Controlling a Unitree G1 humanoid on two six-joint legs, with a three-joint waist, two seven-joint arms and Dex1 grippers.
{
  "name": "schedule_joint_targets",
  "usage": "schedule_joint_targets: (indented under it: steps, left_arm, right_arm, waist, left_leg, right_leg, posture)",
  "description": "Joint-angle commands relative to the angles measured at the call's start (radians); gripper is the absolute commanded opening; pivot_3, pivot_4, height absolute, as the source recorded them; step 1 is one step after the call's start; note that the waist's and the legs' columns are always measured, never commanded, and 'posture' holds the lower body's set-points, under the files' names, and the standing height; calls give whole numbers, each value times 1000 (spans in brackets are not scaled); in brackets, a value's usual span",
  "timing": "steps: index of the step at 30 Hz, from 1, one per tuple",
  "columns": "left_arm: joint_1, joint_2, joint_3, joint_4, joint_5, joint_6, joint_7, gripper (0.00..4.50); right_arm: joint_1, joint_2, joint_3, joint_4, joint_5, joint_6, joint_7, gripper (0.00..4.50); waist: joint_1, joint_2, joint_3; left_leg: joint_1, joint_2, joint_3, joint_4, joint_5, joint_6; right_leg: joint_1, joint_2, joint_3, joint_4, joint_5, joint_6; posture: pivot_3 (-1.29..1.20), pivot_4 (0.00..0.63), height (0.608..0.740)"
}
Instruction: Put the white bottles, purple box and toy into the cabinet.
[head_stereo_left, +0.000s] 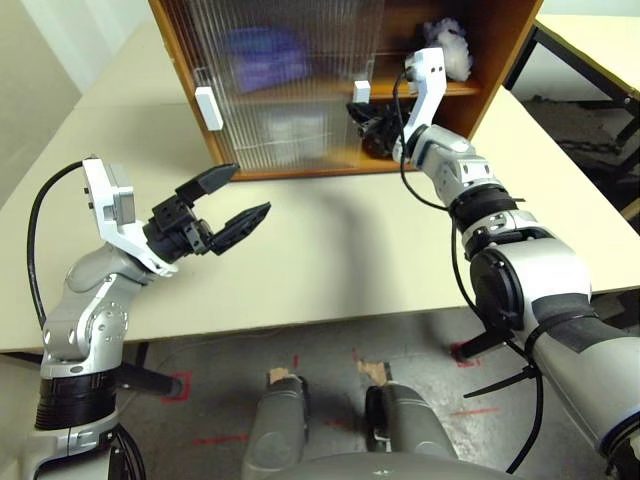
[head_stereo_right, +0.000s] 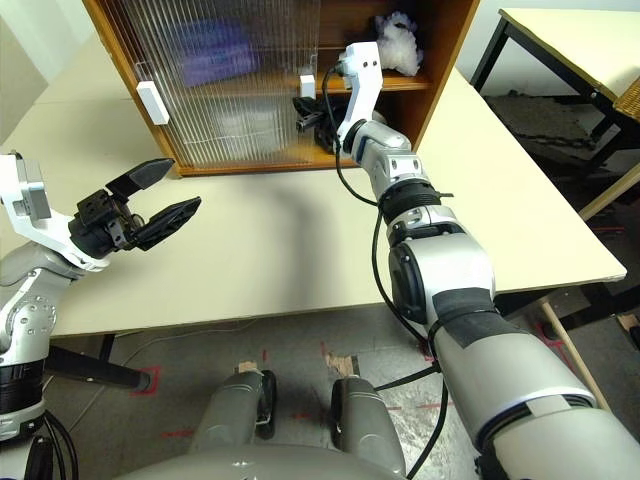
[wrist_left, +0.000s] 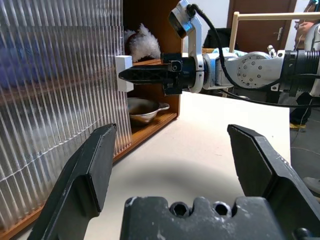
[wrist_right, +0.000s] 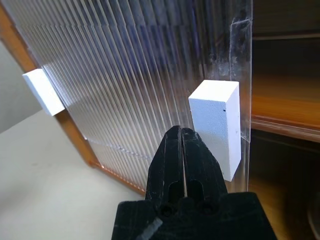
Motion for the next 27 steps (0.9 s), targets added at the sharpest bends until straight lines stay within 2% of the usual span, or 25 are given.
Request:
schedule_joint_targets:
  steps: [1,27]
  left_arm:
    - [-12,7,-8,-4,8,0,-7,4500]
    - [-54,0,-26,38,18,-5,-31,4500]
  right_arm:
    - [18,-32,-24,4,-10,-27,-39,58]
    - [76,-216,-80,16,-33,-49,-182,58]
  waist:
    - [0,1,-2]
    - [-7,2,-7]
  left_leg:
    - [0,0,0,0,0,0]
    - [1,0,1,2,1,1]
  right_leg:
    - [0,0,0,0,0,0]
    - [0,1,1,0,4,-2]
  posture:
    - [229,22,740]
    - [194,14,740]
